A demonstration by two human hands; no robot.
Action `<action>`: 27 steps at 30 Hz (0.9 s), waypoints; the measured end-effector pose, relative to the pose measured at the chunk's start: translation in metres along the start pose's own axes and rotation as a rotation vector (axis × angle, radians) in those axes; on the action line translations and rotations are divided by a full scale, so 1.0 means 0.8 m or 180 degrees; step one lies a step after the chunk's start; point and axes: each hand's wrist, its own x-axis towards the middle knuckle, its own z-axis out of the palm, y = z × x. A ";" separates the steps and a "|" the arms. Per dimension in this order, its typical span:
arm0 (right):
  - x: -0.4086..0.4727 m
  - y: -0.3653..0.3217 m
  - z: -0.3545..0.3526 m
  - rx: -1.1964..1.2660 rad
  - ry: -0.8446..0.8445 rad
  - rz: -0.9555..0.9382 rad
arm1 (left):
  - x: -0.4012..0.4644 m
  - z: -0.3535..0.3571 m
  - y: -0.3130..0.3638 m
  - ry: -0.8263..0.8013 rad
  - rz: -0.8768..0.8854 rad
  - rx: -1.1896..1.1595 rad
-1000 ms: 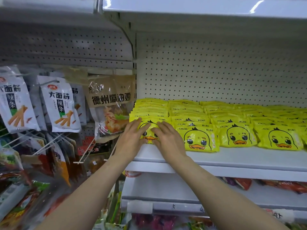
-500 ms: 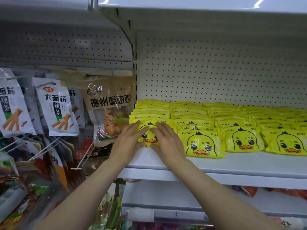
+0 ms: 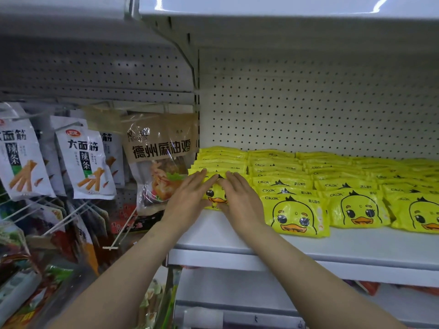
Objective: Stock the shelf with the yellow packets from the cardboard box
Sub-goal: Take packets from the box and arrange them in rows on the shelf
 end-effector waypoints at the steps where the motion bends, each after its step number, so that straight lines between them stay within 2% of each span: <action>1: -0.001 0.002 -0.003 0.0175 -0.0037 -0.0019 | -0.003 -0.001 -0.001 0.0005 0.0026 -0.0002; 3: -0.001 0.007 -0.011 0.0466 -0.0043 -0.0048 | -0.011 -0.003 -0.005 0.0019 -0.0192 -0.0321; 5: 0.000 0.011 -0.018 0.0484 -0.0047 -0.0066 | -0.018 -0.004 -0.011 0.0037 -0.0600 -0.0734; 7: 0.001 0.011 -0.020 0.0436 -0.0140 -0.0047 | -0.021 -0.004 -0.013 0.0031 -0.0707 -0.0834; 13: 0.006 0.005 -0.018 0.0358 -0.0167 -0.0090 | -0.017 -0.006 -0.010 -0.0019 -0.0492 -0.0500; 18: -0.001 0.009 -0.021 0.0267 -0.0049 -0.0146 | -0.023 -0.007 -0.006 0.0237 0.0133 -0.0060; 23: -0.012 0.014 -0.021 0.0267 -0.0292 -0.0193 | -0.029 -0.010 -0.009 -0.0003 0.0059 -0.0101; 27: -0.008 0.013 -0.021 0.0193 -0.0292 -0.0221 | -0.024 -0.012 -0.001 -0.0115 -0.0084 -0.0075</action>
